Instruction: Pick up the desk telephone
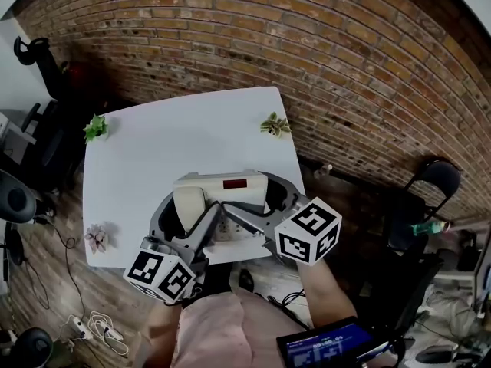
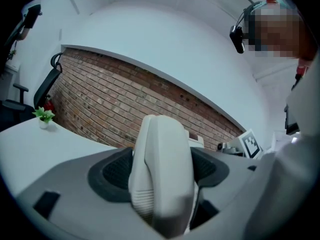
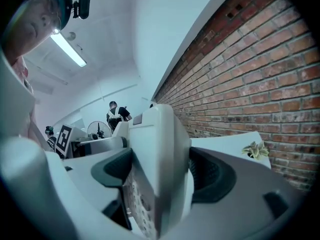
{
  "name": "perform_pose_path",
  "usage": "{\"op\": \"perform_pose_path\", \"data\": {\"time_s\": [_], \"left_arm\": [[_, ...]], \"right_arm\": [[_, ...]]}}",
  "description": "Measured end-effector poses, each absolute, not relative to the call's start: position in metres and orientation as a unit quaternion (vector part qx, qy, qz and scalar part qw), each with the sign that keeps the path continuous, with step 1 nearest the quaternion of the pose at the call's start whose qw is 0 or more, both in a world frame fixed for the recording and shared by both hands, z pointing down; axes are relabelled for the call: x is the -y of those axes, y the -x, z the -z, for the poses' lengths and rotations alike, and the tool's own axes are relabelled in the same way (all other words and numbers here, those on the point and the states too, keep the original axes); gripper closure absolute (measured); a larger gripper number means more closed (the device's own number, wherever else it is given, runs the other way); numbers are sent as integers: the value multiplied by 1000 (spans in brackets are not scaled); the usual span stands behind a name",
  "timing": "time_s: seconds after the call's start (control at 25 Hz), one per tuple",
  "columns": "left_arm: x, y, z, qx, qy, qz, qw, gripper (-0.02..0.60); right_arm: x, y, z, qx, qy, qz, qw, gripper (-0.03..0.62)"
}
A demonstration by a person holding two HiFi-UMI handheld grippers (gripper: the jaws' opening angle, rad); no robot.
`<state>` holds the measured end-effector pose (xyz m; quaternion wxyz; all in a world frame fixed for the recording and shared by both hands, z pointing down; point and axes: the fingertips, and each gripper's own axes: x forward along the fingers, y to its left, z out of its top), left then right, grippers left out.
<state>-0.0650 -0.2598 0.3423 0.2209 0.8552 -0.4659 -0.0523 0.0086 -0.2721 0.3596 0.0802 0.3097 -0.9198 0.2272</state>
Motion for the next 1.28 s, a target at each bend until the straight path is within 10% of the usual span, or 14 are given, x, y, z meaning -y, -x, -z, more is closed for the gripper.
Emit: {"op": "perform_pose_path", "data": {"time_s": [1.28], "left_arm": [[264, 64, -293, 473, -859, 75, 180, 229]], "right_arm": [[278, -10, -309, 931, -312, -180, 53, 229]]}}
